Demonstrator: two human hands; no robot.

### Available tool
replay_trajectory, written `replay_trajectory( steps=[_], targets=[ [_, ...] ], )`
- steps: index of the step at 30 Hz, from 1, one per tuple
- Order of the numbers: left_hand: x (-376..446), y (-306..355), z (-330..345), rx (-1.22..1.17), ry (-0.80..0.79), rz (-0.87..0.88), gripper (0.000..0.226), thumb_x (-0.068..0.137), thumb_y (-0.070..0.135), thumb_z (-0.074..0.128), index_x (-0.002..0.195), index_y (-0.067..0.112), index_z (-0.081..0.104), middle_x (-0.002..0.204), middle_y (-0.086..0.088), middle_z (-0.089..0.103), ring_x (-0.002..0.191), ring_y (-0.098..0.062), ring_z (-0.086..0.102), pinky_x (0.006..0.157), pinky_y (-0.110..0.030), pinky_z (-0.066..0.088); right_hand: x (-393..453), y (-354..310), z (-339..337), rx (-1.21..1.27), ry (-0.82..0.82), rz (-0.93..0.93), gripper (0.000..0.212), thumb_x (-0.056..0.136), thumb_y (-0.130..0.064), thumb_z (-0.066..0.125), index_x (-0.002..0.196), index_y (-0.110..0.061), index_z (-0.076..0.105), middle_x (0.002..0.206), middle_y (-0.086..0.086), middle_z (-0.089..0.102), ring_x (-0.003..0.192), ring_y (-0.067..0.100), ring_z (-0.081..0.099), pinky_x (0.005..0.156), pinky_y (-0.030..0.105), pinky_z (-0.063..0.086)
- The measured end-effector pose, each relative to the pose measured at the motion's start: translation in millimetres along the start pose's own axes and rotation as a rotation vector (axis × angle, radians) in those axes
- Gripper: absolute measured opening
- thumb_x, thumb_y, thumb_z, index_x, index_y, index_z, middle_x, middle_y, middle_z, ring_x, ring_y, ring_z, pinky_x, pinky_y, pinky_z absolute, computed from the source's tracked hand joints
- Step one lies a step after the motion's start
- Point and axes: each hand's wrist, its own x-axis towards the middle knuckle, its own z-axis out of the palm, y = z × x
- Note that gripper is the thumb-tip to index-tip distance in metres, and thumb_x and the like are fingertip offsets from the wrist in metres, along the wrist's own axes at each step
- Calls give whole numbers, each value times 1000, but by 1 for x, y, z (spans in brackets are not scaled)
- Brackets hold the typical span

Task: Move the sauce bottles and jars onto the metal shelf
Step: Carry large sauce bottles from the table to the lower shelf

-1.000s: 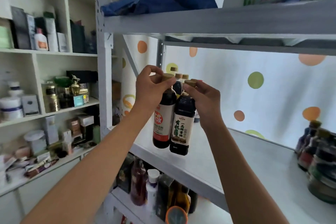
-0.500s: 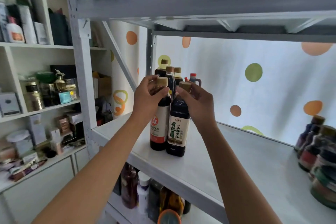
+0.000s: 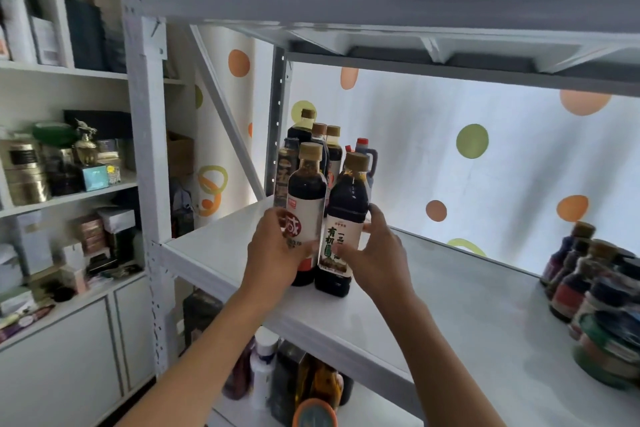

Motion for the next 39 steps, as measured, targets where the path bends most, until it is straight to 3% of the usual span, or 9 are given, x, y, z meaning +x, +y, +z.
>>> replay_trajectory(
  steps=[5,11,18,24,30,33,39],
  targets=[
    [19,-14,2,44,34,24,65,78,29,79,132,24,43,132,4,55,122,-18,53,104,-39,46,27,4,12,-86,28,9,72,85,-23,74,143,-27,31,133,-1,63,113,26,63,78,30,44],
    [67,-41,-1,57,73,-13,62,81,23,76,133,17,42,133,-4,53,126,-23,50,105,-40,43,82,25,32,-125,39,32,73,85,-24,72,144,-32,30,126,0,67,108,28,65,73,29,44],
    [104,-63,12,30,97,-42,65,83,24,74,137,18,40,137,-3,51,129,-22,48,107,-41,41,132,42,58,-146,52,84,81,91,-26,65,155,-31,14,127,7,66,111,33,63,86,41,53],
    [126,-75,19,31,102,-29,63,84,22,74,136,17,40,136,-3,51,126,-20,49,100,-31,41,152,49,71,-118,63,77,85,94,-25,64,158,-28,9,135,9,61,119,35,59,91,44,52],
    [135,-84,30,48,149,10,64,86,23,70,141,19,37,139,-2,49,130,-20,47,108,-43,42,155,52,86,-144,157,33,82,94,-28,65,158,-25,13,140,10,55,121,35,57,92,44,51],
    [138,-90,34,63,166,22,64,87,24,69,142,20,36,139,-2,49,129,-19,47,107,-41,42,155,55,92,-191,151,54,74,97,-30,59,157,-24,16,141,13,48,118,35,56,92,42,50],
    [143,-97,39,88,170,53,65,89,23,68,144,20,34,140,-2,47,130,-17,45,107,-38,41,147,64,102,-218,177,-12,56,98,-20,55,148,-17,31,131,11,53,103,34,63,76,41,54]
  ],
)
